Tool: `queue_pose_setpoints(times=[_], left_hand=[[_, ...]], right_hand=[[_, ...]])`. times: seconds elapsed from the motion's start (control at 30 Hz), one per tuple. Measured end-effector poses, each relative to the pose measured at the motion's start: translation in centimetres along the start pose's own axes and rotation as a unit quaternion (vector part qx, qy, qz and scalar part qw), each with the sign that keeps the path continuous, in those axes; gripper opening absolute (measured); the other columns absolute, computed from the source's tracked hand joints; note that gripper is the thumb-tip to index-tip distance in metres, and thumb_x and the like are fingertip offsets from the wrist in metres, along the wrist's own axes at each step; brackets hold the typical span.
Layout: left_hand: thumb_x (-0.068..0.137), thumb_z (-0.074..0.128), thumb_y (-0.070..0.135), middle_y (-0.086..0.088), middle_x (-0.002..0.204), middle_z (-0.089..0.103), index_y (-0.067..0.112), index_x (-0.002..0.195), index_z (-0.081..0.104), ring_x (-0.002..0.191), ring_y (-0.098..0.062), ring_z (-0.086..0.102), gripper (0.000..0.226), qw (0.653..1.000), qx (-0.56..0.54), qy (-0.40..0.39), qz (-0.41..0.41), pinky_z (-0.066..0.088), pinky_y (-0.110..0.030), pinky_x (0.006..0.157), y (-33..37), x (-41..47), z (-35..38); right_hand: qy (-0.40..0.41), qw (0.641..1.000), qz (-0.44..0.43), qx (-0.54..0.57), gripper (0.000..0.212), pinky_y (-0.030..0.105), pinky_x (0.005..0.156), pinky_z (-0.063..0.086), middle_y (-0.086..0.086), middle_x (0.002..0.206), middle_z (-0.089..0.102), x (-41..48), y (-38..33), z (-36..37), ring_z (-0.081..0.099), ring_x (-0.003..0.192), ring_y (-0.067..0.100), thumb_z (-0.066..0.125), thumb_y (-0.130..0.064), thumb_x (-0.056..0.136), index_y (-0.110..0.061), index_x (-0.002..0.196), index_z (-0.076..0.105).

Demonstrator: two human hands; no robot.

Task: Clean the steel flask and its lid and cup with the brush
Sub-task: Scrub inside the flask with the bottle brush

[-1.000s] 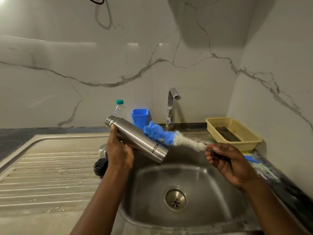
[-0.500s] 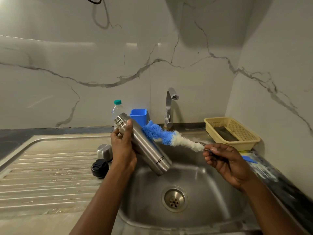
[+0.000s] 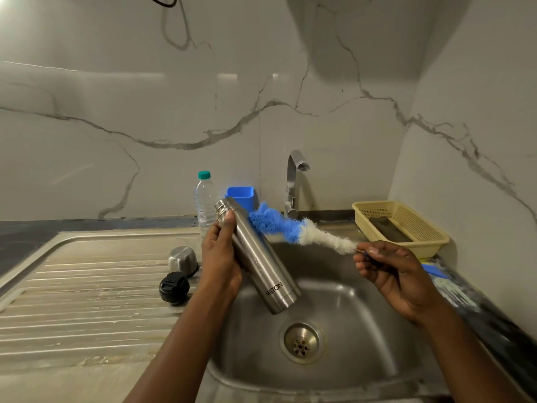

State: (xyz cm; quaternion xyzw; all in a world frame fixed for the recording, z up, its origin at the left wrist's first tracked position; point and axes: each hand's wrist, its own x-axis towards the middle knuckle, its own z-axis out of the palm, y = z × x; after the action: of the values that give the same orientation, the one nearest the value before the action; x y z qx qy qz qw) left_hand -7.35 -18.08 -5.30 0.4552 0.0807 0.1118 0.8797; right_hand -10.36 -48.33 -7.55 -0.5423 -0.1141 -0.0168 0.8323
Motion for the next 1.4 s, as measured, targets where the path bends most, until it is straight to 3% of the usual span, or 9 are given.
queue_pose_setpoints(times=[0.07, 0.17, 0.23, 0.33, 0.43, 0.53, 0.8, 1.13, 1.4], left_hand=[[0.101, 0.066, 0.036, -0.008, 0.103, 0.071, 0.016, 0.118, 0.066, 0.094, -0.025, 0.070, 0.027, 1.000, 0.008, -0.015, -0.007, 0.061, -0.046, 0.085, 0.1, -0.3, 0.1], [0.101, 0.066, 0.038, -0.008, 0.105, 0.072, 0.016, 0.122, 0.067, 0.094, -0.024, 0.071, 0.031, 0.998, 0.031, -0.046, -0.028, 0.062, -0.040, 0.071, -0.1, -0.9, 0.4], [0.100, 0.067, 0.037, -0.012, 0.109, 0.071, 0.015, 0.121, 0.068, 0.098, -0.027, 0.071, 0.030, 0.997, 0.038, -0.059, -0.037, 0.063, -0.045, 0.078, -0.3, -1.1, 0.4], [0.101, 0.065, 0.037, -0.014, 0.113, 0.070, 0.017, 0.117, 0.068, 0.104, -0.030, 0.070, 0.025, 0.996, 0.033, -0.059, -0.052, 0.060, -0.051, 0.090, -0.1, -1.2, 0.4], [0.104, 0.062, 0.036, -0.013, 0.114, 0.071, 0.022, 0.111, 0.067, 0.107, -0.031, 0.070, 0.016, 0.997, 0.017, -0.052, -0.059, 0.059, -0.052, 0.093, 0.0, -1.2, 0.6], [0.105, 0.061, 0.037, -0.013, 0.116, 0.071, 0.024, 0.111, 0.064, 0.110, -0.032, 0.070, 0.014, 0.997, 0.019, -0.056, -0.057, 0.058, -0.054, 0.097, -0.1, -1.4, 0.9], [0.087, 0.077, 0.037, -0.025, 0.131, 0.067, 0.012, 0.133, 0.061, 0.114, -0.038, 0.071, 0.055, 0.989, 0.098, -0.104, -0.038, 0.062, -0.051, 0.093, -0.6, -1.1, 0.1], [0.098, 0.069, 0.035, -0.011, 0.115, 0.071, 0.015, 0.131, 0.065, 0.104, -0.027, 0.068, 0.039, 0.990, 0.093, -0.098, -0.037, 0.059, -0.045, 0.091, -0.4, -0.7, -0.3], [0.100, 0.068, 0.029, -0.015, 0.116, 0.069, 0.020, 0.111, 0.070, 0.113, -0.036, 0.065, 0.014, 0.990, 0.051, -0.115, -0.062, 0.052, -0.062, 0.108, -0.3, -0.2, -0.8]], right_hand=[[0.003, 1.000, 0.002, 0.006, 0.058, 0.025, 0.065, 0.062, 0.018, 0.083, 0.076, -0.1, -0.1, 0.1, 0.075, 0.072, 0.020, 0.101, -0.037, 0.050, -0.004, 0.093, 0.082], [0.011, 1.000, -0.006, 0.024, 0.024, 0.025, 0.066, 0.062, 0.017, 0.085, 0.076, 0.3, 0.8, 0.4, 0.075, 0.073, 0.020, 0.083, -0.021, 0.074, -0.005, 0.093, 0.083], [0.022, 0.999, -0.004, 0.029, 0.020, 0.025, 0.067, 0.063, 0.017, 0.086, 0.077, 0.3, 0.8, 1.2, 0.075, 0.075, 0.020, 0.076, -0.017, 0.077, -0.006, 0.093, 0.083], [0.019, 1.000, -0.010, 0.023, 0.046, 0.026, 0.068, 0.063, 0.018, 0.089, 0.077, 0.1, 0.2, 1.5, 0.076, 0.078, 0.021, 0.095, -0.030, 0.062, -0.005, 0.097, 0.082], [0.035, 0.999, -0.019, 0.036, 0.018, 0.025, 0.064, 0.062, 0.016, 0.083, 0.076, 0.0, 0.1, 0.6, 0.075, 0.072, 0.020, 0.072, -0.014, 0.080, -0.005, 0.091, 0.083], [0.036, 0.999, -0.012, 0.026, 0.020, 0.026, 0.066, 0.062, 0.018, 0.086, 0.076, -0.1, 0.3, 1.4, 0.075, 0.074, 0.021, 0.067, -0.012, 0.081, -0.005, 0.092, 0.083], [0.044, 0.999, -0.016, 0.017, 0.029, 0.026, 0.067, 0.062, 0.018, 0.088, 0.077, -0.1, -0.2, 1.8, 0.076, 0.076, 0.021, 0.077, -0.022, 0.070, -0.006, 0.093, 0.083], [0.053, 0.998, 0.004, 0.038, 0.022, 0.026, 0.068, 0.063, 0.019, 0.089, 0.076, 0.0, 0.4, 2.8, 0.075, 0.078, 0.022, 0.061, -0.009, 0.086, -0.003, 0.094, 0.081], [0.062, 0.997, 0.006, 0.054, 0.022, 0.025, 0.065, 0.063, 0.017, 0.085, 0.076, -0.3, 0.1, 2.4, 0.075, 0.074, 0.020, 0.061, -0.008, 0.085, -0.004, 0.090, 0.082]])
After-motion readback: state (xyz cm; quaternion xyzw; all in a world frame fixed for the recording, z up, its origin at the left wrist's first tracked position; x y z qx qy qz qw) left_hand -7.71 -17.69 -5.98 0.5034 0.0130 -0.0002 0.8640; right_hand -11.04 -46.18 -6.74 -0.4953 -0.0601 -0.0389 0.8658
